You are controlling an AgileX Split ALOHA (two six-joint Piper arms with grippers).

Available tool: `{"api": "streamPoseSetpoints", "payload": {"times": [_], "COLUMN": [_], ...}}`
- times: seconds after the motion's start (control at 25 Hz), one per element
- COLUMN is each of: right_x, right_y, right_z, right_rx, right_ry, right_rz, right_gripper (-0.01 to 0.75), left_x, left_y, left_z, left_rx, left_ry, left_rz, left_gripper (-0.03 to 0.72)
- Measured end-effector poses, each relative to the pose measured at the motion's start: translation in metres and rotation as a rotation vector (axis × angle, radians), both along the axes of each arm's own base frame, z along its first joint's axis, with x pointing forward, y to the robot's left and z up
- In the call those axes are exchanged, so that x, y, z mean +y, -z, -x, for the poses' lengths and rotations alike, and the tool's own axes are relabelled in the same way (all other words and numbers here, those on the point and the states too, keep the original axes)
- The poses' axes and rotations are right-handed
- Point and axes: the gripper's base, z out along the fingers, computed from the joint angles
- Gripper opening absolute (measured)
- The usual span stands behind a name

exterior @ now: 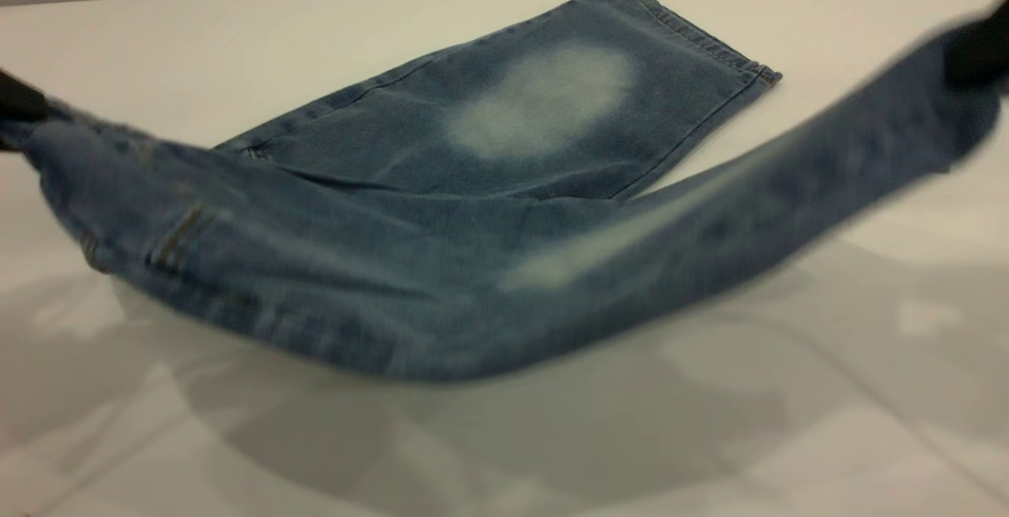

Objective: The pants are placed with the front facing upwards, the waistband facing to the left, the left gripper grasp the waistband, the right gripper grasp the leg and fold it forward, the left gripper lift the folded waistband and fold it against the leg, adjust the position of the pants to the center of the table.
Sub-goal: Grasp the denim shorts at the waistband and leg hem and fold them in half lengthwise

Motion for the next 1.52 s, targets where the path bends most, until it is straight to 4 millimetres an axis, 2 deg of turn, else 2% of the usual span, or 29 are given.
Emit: {"api": "streamPoseSetpoints", "payload": {"times": [0.16, 0.48, 0.68, 0.84, 1.2, 1.4, 1.52], "right_x": [0.003, 0.015, 0.022, 0.027, 0.034, 0.036, 0.038], "right_y": [0.003, 0.007, 0.020, 0.034, 0.064, 0.080, 0.082], "right_z": [-0.032, -0.109, -0.151, -0.178, -0.215, -0.229, -0.234], "right_rx": [-0.012, -0.040, -0.033, -0.016, -0.004, -0.002, -0.013], "right_ry": [0.003, 0.015, 0.033, 0.056, 0.069, 0.052, 0.053], "right_rz": [0.009, -0.024, -0.053, -0.085, -0.115, -0.115, -0.130], "right_gripper": [0.025, 0.025, 0.025, 0.025, 0.025, 0.025, 0.025], "left_x": [0.001, 0.010, 0.018, 0.025, 0.034, 0.036, 0.039], "left_y": [-0.002, -0.003, -0.005, -0.001, 0.038, 0.056, 0.059], "left_z": [-0.005, -0.016, -0.023, -0.028, -0.041, -0.047, -0.056], "left_rx": [-0.021, -0.072, -0.103, -0.100, 0.028, 0.039, -0.004], "left_ry": [-0.073, -0.238, -0.374, -0.479, -0.610, -0.596, -0.525], "left_rz": [0.031, 0.013, 0.015, 0.010, 0.027, 0.009, -0.041], "left_gripper": [0.127, 0.127, 0.127, 0.127, 0.127, 0.127, 0.127]}}
